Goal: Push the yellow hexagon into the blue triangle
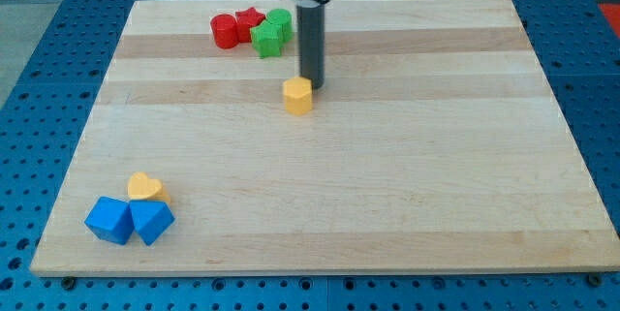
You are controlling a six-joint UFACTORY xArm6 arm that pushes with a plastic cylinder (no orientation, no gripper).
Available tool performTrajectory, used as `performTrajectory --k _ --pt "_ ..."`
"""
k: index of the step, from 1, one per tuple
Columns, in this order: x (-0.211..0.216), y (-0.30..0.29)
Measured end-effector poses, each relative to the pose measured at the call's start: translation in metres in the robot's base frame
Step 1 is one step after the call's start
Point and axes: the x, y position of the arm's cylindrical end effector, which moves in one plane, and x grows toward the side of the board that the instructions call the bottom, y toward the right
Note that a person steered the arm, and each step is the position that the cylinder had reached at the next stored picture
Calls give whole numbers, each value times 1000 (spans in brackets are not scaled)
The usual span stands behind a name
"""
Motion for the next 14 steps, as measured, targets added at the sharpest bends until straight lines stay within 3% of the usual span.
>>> performTrajectory --k 6,7,9,11,14 --pt "133 -28" --pt "138 -54" --pt "85 -70" --pt "129 -89" --pt "143 -72"
